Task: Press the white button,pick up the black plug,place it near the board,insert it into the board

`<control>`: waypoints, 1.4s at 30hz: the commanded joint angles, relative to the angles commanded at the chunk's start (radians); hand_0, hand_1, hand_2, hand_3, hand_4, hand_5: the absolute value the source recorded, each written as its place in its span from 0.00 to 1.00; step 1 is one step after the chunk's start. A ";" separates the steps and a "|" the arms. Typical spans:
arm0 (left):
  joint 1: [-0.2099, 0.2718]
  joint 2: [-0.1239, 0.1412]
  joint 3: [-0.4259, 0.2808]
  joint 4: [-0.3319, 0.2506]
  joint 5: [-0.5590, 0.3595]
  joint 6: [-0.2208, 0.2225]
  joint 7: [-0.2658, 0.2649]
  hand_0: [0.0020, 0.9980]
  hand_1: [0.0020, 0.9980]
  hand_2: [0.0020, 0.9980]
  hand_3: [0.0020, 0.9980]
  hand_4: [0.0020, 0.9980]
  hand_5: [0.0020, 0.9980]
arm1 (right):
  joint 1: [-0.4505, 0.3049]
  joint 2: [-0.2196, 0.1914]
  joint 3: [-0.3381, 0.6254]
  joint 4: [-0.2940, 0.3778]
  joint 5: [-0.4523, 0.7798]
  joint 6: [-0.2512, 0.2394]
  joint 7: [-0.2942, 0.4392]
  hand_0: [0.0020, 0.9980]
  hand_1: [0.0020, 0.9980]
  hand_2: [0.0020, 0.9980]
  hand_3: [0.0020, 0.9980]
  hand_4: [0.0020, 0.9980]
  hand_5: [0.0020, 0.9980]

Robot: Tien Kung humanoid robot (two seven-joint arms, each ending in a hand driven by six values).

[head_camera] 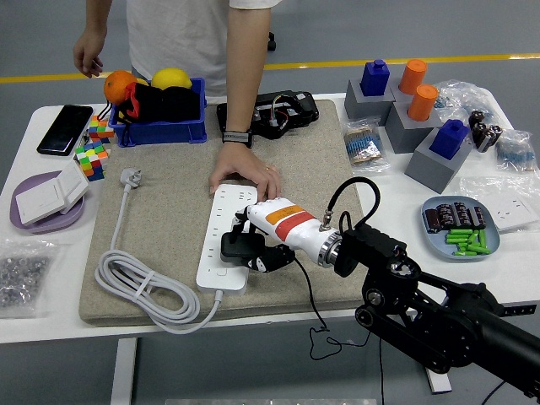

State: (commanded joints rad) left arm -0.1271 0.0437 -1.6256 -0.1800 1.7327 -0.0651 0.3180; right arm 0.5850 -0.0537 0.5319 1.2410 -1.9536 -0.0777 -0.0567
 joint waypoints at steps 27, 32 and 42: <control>0.000 0.001 -0.002 0.000 -0.001 0.001 -0.001 0.65 0.64 0.63 0.68 0.53 0.10 | 0.017 0.030 -0.016 -0.066 0.003 0.003 -0.006 0.37 0.46 0.50 0.53 0.82 0.00; 0.001 0.001 -0.004 0.000 0.000 0.001 0.000 0.65 0.64 0.63 0.68 0.53 0.10 | 0.015 0.028 -0.011 -0.054 0.005 0.012 -0.010 0.37 0.46 0.50 0.53 0.82 0.00; 0.003 0.001 0.000 0.000 -0.002 0.001 0.002 0.65 0.64 0.63 0.68 0.52 0.10 | 0.008 0.022 0.005 -0.036 0.015 0.038 0.008 0.40 0.47 0.51 0.56 0.83 0.00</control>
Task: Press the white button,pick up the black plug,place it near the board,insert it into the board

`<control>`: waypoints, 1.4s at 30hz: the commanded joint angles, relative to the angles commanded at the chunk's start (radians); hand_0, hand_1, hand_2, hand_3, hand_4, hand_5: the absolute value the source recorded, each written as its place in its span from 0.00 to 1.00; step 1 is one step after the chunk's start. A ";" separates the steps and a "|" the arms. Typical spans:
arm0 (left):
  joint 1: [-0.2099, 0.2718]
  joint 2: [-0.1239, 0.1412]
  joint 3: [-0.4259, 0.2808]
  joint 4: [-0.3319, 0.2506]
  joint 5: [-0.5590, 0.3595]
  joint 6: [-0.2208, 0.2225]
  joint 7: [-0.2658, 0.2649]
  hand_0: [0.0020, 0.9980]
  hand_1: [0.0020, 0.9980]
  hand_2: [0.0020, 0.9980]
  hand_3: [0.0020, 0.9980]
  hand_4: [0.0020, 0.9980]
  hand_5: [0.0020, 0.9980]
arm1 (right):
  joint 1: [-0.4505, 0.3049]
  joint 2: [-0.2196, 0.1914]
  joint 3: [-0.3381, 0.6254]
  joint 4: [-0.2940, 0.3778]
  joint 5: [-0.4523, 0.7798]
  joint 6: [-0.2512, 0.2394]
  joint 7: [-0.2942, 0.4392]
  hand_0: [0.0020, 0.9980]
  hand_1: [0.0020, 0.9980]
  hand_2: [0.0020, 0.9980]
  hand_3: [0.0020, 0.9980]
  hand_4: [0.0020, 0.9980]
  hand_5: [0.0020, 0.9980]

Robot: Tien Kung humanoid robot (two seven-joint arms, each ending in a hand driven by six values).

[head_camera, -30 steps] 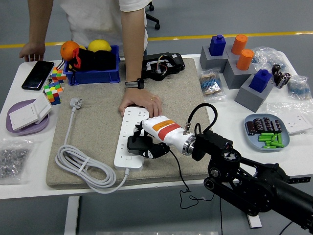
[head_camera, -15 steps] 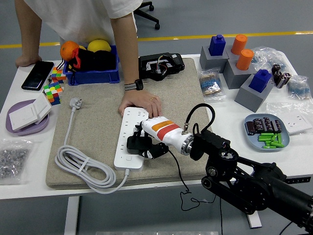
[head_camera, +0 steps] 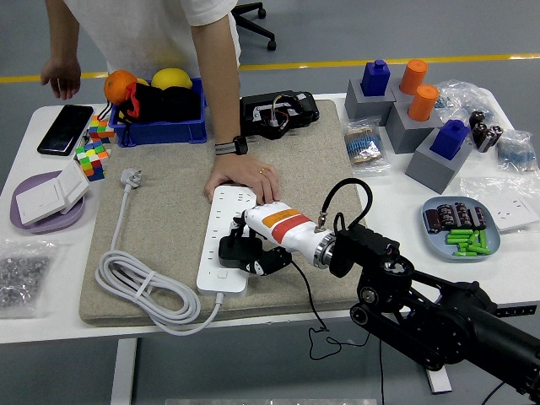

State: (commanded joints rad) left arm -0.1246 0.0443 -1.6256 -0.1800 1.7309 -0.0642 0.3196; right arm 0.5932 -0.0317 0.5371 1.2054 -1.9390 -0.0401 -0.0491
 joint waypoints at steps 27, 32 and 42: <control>0.004 -0.001 0.006 0.000 0.004 -0.004 0.002 0.65 0.64 0.63 0.68 0.52 0.09 | -0.082 -0.058 0.157 0.133 0.036 -0.019 0.055 0.93 0.89 0.89 0.95 1.00 0.51; 0.006 -0.001 0.003 0.000 0.007 -0.003 0.001 0.65 0.64 0.63 0.68 0.52 0.09 | -0.169 -0.127 0.284 0.209 0.061 -0.032 0.090 0.93 0.89 0.89 0.95 1.00 0.54; 0.006 -0.008 0.007 0.000 -0.004 0.000 -0.002 0.65 0.64 0.63 0.68 0.52 0.09 | -0.341 -0.185 0.505 0.286 0.115 -0.074 0.187 0.92 0.89 0.89 0.94 1.00 0.58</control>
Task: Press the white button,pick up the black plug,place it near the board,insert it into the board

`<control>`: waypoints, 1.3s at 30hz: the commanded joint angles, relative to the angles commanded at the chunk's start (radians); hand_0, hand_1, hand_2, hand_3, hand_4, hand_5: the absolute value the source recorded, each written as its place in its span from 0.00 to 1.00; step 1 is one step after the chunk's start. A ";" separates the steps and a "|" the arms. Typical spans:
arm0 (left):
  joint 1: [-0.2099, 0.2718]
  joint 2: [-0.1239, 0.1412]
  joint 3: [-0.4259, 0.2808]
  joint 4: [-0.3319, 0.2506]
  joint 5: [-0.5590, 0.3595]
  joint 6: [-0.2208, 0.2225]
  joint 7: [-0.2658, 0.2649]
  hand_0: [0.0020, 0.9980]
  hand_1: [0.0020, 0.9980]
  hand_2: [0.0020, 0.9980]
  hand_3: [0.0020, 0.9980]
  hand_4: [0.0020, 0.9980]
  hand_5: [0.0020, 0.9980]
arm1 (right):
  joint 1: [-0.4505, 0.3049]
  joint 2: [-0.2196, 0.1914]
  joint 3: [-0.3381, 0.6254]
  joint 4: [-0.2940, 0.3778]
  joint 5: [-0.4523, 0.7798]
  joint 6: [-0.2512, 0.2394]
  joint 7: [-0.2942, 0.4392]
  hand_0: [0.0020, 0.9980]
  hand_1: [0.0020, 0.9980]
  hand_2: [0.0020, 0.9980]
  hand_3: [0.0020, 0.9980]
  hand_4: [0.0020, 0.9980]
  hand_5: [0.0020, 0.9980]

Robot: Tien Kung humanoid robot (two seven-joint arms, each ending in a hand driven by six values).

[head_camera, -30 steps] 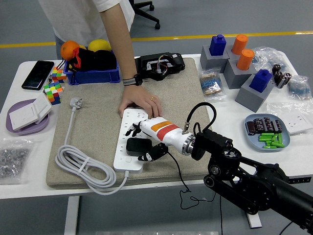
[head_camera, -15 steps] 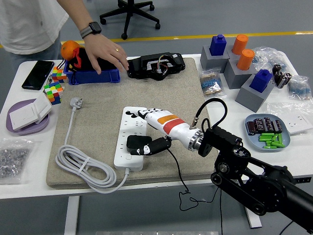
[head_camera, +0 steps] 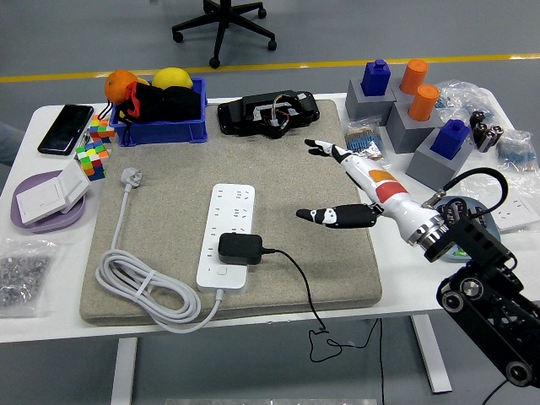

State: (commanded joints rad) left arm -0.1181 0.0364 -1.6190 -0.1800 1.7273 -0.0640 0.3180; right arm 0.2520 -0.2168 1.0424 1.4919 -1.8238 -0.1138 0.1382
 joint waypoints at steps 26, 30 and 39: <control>-0.009 -0.028 0.021 0.000 -0.016 0.004 -0.009 0.65 0.64 0.63 0.68 0.53 0.10 | -0.254 0.088 0.423 0.077 0.148 -0.063 0.214 0.83 0.76 0.75 0.75 1.00 0.55; -0.011 -0.028 0.019 0.000 -0.011 0.005 -0.009 0.65 0.64 0.63 0.68 0.53 0.10 | -0.266 0.092 0.455 0.085 0.148 -0.052 0.192 0.83 0.76 0.75 0.75 1.00 0.55; -0.010 -0.032 0.028 0.000 -0.012 0.003 -0.010 0.65 0.64 0.63 0.68 0.53 0.10 | -0.289 0.105 0.492 0.089 0.146 -0.048 0.181 0.81 0.73 0.72 0.72 0.98 0.46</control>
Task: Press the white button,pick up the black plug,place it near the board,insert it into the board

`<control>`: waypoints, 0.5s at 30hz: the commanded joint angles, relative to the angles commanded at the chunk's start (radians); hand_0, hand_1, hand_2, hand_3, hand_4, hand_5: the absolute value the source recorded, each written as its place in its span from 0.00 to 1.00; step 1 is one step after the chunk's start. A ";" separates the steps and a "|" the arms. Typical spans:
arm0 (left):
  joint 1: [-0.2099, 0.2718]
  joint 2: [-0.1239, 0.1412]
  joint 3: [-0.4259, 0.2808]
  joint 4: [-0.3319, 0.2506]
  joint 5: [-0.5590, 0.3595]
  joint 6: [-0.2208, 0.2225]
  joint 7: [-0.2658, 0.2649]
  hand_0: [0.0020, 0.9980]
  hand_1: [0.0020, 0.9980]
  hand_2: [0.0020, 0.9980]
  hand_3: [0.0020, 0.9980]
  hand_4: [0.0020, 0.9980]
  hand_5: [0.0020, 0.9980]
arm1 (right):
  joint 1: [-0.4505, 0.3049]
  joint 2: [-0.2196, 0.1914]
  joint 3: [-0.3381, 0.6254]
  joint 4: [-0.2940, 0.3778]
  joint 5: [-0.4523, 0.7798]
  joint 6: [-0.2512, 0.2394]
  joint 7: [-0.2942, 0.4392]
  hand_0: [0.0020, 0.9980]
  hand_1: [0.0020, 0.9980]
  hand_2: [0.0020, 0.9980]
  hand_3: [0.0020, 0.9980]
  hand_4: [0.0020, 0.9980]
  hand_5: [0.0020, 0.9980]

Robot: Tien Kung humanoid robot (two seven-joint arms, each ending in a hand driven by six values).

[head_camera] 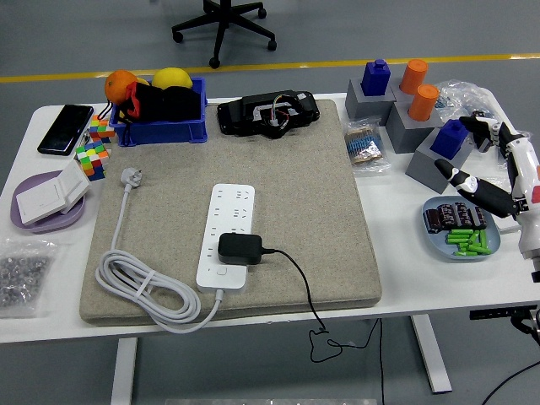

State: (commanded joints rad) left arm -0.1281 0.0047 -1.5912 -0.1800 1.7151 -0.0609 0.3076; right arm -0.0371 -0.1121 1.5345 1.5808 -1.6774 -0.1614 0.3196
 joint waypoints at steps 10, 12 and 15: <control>-0.010 -0.002 0.012 0.000 -0.010 -0.004 -0.003 0.65 0.64 0.63 0.68 0.53 0.09 | 0.008 0.013 0.049 0.012 0.006 0.002 -0.002 0.76 0.69 0.69 0.68 0.91 0.40; -0.004 -0.002 0.005 0.000 -0.006 -0.004 -0.002 0.65 0.64 0.63 0.68 0.53 0.09 | 0.002 0.017 0.056 0.016 0.005 0.004 -0.007 0.76 0.69 0.69 0.68 0.91 0.40; 0.005 -0.001 -0.006 0.000 0.004 -0.004 -0.001 0.65 0.64 0.63 0.68 0.53 0.09 | -0.005 0.024 0.061 0.022 0.003 0.006 -0.013 0.76 0.69 0.69 0.68 0.91 0.40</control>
State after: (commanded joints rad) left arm -0.1231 0.0039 -1.5968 -0.1800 1.7192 -0.0647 0.3065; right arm -0.0426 -0.0881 1.5954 1.6026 -1.6747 -0.1557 0.3065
